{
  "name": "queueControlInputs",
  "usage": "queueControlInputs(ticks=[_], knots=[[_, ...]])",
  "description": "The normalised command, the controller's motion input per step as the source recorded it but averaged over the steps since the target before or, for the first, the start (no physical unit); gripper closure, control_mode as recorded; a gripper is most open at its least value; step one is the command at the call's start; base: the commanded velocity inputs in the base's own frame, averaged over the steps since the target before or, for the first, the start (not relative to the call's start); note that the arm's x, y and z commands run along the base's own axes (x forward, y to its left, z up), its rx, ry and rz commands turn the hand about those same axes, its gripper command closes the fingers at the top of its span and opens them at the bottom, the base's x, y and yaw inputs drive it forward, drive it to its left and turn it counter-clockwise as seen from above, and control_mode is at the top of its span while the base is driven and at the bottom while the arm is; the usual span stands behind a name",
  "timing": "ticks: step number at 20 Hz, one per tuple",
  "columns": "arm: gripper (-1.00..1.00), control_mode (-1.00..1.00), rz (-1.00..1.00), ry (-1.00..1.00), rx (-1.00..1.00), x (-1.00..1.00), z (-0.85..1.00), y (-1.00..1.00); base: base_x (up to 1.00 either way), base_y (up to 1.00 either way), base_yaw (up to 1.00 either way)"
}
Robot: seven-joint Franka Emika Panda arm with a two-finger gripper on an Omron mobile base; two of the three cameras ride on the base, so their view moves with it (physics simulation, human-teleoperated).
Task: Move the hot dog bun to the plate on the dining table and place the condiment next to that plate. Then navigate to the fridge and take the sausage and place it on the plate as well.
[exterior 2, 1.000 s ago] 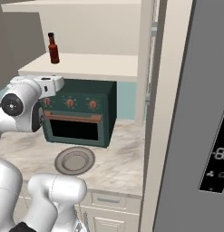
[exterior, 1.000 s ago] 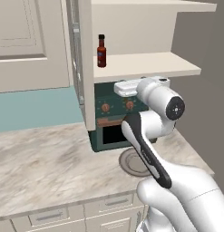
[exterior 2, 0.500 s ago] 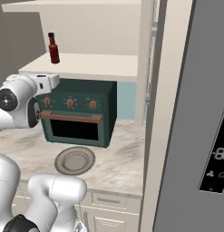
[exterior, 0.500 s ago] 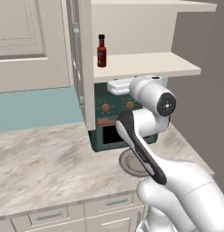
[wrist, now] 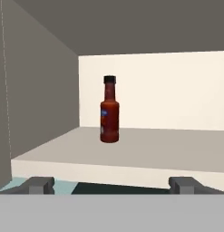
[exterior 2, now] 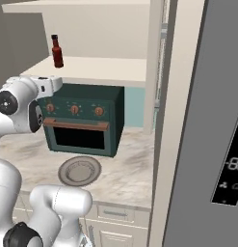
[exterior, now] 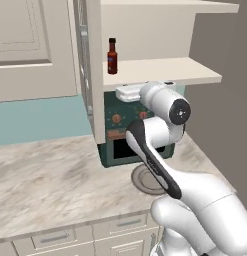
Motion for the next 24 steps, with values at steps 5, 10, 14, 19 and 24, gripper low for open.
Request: queueControlInputs(ticks=[5, 10, 14, 19, 24], knots=[[-1.00, -1.00, 0.00, 0.00, 0.00, 0.12, 0.38, 0.07, 0.00, 0.00, 0.00], [-1.00, -1.00, 0.00, 0.00, 0.00, 0.29, 0.40, 0.11, 0.00, 0.00, 0.00], [-1.00, -1.00, 0.00, 0.00, 0.00, 0.30, 0.14, 0.08, 0.00, 0.00, 0.00], [-1.00, -1.00, 0.00, -0.01, 0.00, 0.21, 0.00, -0.01, 0.00, 0.00, 0.00], [-1.00, -1.00, 0.00, 0.00, 0.02, 0.06, 0.00, -0.04, 0.00, 0.00, 0.00]])
